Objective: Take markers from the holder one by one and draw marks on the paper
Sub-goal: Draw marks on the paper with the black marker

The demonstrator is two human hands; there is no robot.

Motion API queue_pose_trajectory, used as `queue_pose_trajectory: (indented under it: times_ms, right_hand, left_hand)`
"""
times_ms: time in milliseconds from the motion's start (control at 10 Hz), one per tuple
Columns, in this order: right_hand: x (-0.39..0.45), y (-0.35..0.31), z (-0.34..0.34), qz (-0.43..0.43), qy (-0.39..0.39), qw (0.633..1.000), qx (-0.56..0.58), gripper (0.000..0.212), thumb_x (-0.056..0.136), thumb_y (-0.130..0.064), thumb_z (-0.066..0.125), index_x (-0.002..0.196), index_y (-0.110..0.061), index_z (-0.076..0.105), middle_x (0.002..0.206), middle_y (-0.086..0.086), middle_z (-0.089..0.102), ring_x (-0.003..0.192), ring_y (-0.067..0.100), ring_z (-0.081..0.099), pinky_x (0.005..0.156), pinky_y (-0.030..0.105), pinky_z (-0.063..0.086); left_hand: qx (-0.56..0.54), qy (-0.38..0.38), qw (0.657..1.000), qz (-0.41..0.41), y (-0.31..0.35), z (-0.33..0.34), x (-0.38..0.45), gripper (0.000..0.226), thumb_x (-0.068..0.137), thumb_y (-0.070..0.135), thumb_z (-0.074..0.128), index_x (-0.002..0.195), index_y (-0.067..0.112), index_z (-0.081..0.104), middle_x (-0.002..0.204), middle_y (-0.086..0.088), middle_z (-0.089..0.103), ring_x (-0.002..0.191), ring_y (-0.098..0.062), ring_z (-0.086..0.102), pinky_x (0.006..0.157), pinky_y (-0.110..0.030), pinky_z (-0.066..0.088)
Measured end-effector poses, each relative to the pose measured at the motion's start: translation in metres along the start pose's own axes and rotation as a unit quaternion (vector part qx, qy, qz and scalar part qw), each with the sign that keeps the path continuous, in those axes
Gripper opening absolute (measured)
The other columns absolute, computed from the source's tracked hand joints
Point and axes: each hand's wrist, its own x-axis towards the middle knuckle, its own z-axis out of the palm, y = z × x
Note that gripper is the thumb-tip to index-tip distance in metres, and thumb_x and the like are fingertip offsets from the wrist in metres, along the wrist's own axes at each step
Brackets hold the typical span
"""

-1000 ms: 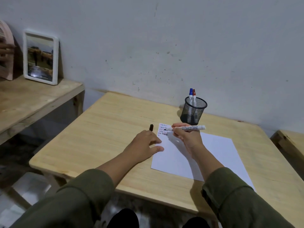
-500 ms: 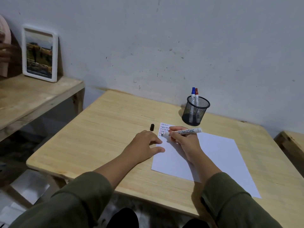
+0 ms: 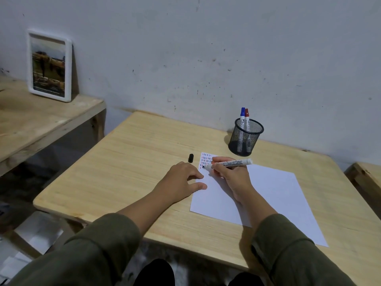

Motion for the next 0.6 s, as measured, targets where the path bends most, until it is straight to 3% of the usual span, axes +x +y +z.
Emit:
queue_pose_trajectory:
  times_ms: [200, 300, 600]
  right_hand:
    - [0.0025, 0.0019, -0.0014, 0.012, -0.007, 1.0, -0.008, 0.011, 0.08, 0.0, 0.067, 0.089, -0.004, 0.073, 0.095, 0.012, 0.071, 0.08, 0.013, 0.069, 0.066, 0.017, 0.053]
    - [0.0018, 0.0006, -0.0003, 0.006, -0.008, 1.0, -0.013, 0.012, 0.081, 0.0, 0.067, 0.092, 0.0, 0.072, 0.089, 0.009, 0.07, 0.068, 0.005, 0.069, 0.062, 0.014, 0.052]
    - [0.0004, -0.0013, 0.0004, 0.005, -0.014, 1.0, -0.005, 0.015, 0.081, 0.002, 0.066, 0.095, 0.004, 0.069, 0.084, 0.009, 0.068, 0.061, 0.002, 0.067, 0.059, 0.013, 0.051]
  left_hand:
    - [0.002, 0.0, 1.0, 0.001, -0.0012, 0.0011, 0.0012, 0.035, 0.072, 0.042, 0.073, 0.103, 0.024, 0.07, 0.107, 0.009, 0.066, 0.107, -0.007, 0.051, 0.09, -0.018, 0.04]
    - [0.002, -0.002, 1.0, -0.001, -0.0013, 0.0009, 0.0012, 0.035, 0.072, 0.042, 0.073, 0.103, 0.025, 0.07, 0.108, 0.009, 0.065, 0.107, -0.006, 0.05, 0.092, -0.021, 0.041]
    - [0.003, -0.001, 1.0, -0.001, -0.0009, 0.001, 0.001, 0.036, 0.072, 0.041, 0.073, 0.103, 0.024, 0.07, 0.108, 0.009, 0.065, 0.107, -0.007, 0.05, 0.091, -0.021, 0.042]
